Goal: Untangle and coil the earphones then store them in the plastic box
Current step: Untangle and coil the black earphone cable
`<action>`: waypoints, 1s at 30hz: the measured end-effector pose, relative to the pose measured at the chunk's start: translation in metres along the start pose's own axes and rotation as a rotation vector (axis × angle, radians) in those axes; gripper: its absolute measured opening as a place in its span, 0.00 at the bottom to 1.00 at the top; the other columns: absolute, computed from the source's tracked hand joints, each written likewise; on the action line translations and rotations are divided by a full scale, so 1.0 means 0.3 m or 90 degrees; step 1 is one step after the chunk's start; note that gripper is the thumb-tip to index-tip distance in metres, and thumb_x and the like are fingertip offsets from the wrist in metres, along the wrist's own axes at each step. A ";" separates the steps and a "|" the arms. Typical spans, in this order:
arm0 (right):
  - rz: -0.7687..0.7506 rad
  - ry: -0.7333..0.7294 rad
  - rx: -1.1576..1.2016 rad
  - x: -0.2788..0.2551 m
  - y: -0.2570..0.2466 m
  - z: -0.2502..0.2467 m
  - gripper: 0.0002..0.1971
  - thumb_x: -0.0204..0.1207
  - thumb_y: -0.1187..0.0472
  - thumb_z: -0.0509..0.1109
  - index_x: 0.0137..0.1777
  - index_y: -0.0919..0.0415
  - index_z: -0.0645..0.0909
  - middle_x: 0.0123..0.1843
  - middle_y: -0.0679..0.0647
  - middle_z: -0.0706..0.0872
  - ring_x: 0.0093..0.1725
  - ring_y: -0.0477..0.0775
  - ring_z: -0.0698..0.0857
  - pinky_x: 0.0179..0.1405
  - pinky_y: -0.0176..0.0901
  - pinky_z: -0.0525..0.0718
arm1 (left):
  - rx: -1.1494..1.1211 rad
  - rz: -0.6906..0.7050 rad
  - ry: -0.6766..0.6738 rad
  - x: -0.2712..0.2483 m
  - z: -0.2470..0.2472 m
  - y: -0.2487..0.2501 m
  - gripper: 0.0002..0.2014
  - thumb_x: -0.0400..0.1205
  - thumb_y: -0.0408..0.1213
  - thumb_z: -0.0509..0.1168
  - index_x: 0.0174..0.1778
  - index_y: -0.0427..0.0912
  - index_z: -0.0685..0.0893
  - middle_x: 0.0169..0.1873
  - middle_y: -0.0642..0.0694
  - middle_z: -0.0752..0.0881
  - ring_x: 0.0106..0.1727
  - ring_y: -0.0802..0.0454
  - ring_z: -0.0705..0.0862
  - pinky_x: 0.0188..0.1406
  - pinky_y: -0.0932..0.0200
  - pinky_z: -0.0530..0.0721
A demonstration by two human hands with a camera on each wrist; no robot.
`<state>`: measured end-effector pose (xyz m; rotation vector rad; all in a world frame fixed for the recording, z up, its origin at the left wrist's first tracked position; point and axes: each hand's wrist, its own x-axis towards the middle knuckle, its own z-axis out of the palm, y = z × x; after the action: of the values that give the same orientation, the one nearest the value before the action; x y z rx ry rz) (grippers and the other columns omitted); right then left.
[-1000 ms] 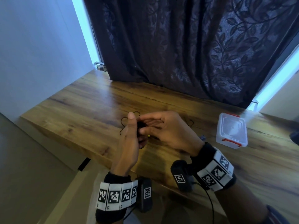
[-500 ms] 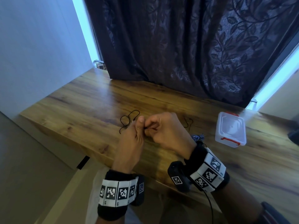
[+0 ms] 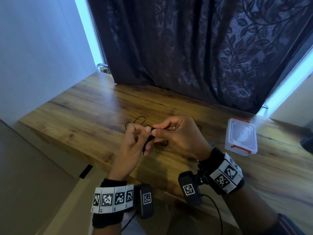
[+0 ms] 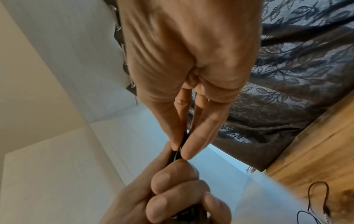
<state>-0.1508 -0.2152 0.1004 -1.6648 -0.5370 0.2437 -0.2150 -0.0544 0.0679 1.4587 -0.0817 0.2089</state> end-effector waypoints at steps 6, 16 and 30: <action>0.009 0.039 0.077 0.009 0.012 -0.011 0.07 0.74 0.71 0.79 0.51 0.71 0.88 0.42 0.61 0.94 0.40 0.57 0.95 0.44 0.43 0.94 | -0.012 0.061 0.049 0.007 0.000 -0.012 0.08 0.88 0.35 0.61 0.47 0.34 0.75 0.30 0.39 0.80 0.28 0.45 0.75 0.37 0.43 0.83; 0.124 0.000 0.139 0.011 0.071 -0.044 0.12 0.77 0.67 0.76 0.60 0.68 0.88 0.51 0.60 0.94 0.51 0.60 0.94 0.52 0.47 0.93 | 0.120 0.086 0.056 0.006 0.000 -0.053 0.13 0.83 0.46 0.64 0.46 0.37 0.77 0.35 0.41 0.83 0.38 0.38 0.81 0.41 0.34 0.81; 0.611 0.238 -0.446 0.265 0.472 -0.449 0.11 0.74 0.63 0.78 0.53 0.68 0.85 0.49 0.61 0.92 0.42 0.55 0.91 0.21 0.38 0.76 | 0.139 0.079 0.080 0.002 -0.078 -0.065 0.07 0.80 0.54 0.64 0.43 0.57 0.79 0.35 0.45 0.83 0.41 0.46 0.83 0.54 0.30 0.82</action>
<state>0.0084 -0.3068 -0.0031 -2.4906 0.5725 0.4504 -0.2122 -0.0332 0.0463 1.6560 -0.0479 0.4217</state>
